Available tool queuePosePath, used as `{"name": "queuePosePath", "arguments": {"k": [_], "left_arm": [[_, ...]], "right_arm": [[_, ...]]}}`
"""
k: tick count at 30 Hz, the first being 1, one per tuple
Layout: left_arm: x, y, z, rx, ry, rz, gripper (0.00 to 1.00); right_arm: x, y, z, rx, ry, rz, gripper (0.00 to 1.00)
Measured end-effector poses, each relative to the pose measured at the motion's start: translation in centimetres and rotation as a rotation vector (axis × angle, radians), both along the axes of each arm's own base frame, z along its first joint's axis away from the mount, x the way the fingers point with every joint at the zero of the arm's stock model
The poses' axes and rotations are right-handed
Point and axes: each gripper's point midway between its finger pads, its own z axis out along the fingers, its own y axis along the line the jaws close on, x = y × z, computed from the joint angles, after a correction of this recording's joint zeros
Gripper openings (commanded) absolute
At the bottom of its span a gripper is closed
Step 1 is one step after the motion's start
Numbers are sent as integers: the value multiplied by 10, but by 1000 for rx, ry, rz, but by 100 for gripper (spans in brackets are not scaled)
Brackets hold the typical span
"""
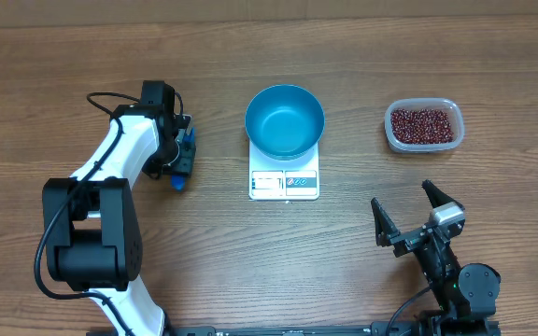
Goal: Scoop item into bowl and weigh 150g on scale
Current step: 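Lower the left gripper and close it on the blue scoop handle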
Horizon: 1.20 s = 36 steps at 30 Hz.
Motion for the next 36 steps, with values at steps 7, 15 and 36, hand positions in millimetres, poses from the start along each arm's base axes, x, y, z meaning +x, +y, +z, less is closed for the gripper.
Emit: {"name": "queuePosePath", "arguments": {"k": [7,15,36], "left_arm": [[9,-2,6,-12,-28,34,71],[21,-2,14,-21,-71,90,66],[40,5,19,-78,-141,238,53]], "right_arm": [[0,0,0,0,0,0,100],[0,0,0,0,0,0,100],[0,0,0,0,0,0,100]]}}
